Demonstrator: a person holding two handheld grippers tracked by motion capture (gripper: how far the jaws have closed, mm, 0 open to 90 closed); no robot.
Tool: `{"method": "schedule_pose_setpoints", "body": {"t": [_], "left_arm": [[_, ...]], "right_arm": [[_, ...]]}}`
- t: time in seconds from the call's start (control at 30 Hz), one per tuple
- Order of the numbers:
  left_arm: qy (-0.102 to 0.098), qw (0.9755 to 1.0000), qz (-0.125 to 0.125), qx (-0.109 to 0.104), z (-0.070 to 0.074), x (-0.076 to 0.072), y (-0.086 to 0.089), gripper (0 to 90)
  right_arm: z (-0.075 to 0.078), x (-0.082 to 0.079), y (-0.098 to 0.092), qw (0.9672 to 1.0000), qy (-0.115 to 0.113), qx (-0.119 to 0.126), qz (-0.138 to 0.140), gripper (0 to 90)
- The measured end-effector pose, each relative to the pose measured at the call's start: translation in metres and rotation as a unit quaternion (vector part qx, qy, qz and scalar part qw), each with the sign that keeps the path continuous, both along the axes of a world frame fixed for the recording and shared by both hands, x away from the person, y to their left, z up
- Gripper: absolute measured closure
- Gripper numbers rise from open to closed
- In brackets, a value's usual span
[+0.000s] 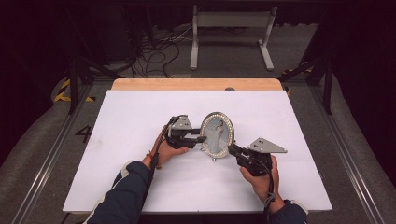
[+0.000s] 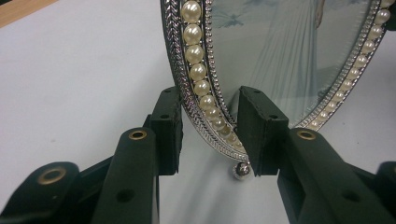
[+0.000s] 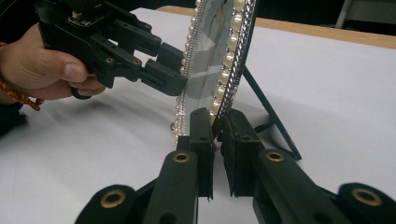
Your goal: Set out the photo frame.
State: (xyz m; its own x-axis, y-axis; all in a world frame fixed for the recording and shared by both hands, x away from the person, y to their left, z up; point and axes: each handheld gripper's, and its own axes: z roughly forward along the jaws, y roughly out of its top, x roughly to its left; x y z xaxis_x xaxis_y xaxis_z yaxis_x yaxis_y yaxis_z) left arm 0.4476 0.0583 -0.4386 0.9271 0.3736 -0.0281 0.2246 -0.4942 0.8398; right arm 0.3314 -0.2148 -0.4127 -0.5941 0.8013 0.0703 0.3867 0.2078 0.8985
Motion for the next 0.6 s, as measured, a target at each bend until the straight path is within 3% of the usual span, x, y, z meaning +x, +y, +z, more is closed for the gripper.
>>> {"method": "schedule_pose_setpoints", "body": {"t": [0.17, 0.6], "left_arm": [[0.002, 1.0000, -0.001, 0.007, 0.002, -0.004, 0.005, 60.4], [-0.009, 0.9997, 0.009, 0.021, 0.003, -0.015, 0.013, 62.2]], "right_arm": [[-0.001, 0.005, -0.002, 0.9998, 0.015, 0.016, -0.004, 81.7], [-0.001, 0.016, 0.000, 0.9995, 0.022, 0.020, -0.011, 78.5]]}}
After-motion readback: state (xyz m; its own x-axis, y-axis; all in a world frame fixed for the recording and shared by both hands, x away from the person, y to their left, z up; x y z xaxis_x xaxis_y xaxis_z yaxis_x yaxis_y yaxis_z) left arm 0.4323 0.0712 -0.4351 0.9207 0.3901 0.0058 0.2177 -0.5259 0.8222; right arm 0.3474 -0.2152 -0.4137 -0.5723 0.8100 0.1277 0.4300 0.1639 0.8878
